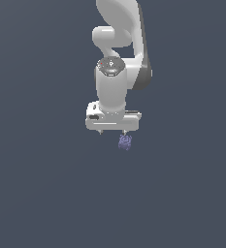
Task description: Pick up the object and move it to a goal position.
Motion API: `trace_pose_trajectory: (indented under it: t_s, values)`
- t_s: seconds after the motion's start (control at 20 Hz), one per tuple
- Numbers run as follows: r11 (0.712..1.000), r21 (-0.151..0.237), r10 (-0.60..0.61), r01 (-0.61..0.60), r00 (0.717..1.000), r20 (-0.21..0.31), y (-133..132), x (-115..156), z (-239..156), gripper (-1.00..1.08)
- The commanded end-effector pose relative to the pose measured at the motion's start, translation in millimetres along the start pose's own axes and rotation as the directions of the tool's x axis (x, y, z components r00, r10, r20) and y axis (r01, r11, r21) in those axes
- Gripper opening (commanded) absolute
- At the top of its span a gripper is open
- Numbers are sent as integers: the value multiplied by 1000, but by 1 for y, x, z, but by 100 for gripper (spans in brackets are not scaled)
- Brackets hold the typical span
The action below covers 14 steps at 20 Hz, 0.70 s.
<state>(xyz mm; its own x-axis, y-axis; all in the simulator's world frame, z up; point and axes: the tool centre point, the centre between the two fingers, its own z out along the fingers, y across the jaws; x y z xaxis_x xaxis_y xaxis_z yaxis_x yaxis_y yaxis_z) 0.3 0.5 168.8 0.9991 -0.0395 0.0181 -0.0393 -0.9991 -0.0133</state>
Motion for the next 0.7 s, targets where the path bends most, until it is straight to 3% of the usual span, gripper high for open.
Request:
trace_pose_trajectory:
  t_s: [0.0,0.65]
  values:
    - [1000,0,0,0,1000,0,0,0,0,100]
    - [999,21,34,-35,999,17,10,1,5,100]
